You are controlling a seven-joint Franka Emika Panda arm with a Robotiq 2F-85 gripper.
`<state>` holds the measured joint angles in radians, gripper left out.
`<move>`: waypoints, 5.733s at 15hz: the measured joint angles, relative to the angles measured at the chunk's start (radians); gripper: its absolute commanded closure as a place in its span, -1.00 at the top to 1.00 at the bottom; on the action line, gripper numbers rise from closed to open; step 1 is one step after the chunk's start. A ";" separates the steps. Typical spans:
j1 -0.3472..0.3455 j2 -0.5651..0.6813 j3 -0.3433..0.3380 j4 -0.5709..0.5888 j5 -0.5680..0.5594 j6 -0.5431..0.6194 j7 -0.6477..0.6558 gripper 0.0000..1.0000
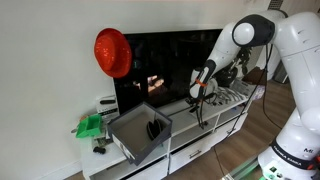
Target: Press a button on the grey gadget on the cabinet
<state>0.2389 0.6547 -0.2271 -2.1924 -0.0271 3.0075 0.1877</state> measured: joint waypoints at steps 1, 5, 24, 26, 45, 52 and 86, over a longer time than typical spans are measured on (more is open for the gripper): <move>0.001 0.006 -0.003 0.000 0.000 0.000 0.000 -0.98; 0.004 0.040 -0.015 0.006 0.000 0.001 0.001 -0.97; 0.065 0.130 -0.041 0.036 0.006 0.108 0.003 -0.99; 0.066 0.134 -0.041 0.039 0.006 0.111 0.003 -0.98; 0.066 0.150 -0.048 0.069 0.015 0.075 0.018 -0.98; 0.067 0.152 -0.048 0.080 0.015 0.054 0.019 -0.99; 0.011 -0.400 -0.130 -0.297 -0.140 -0.238 -0.112 0.96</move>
<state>0.2495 0.2548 -0.3575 -2.4895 -0.1672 2.7697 0.0754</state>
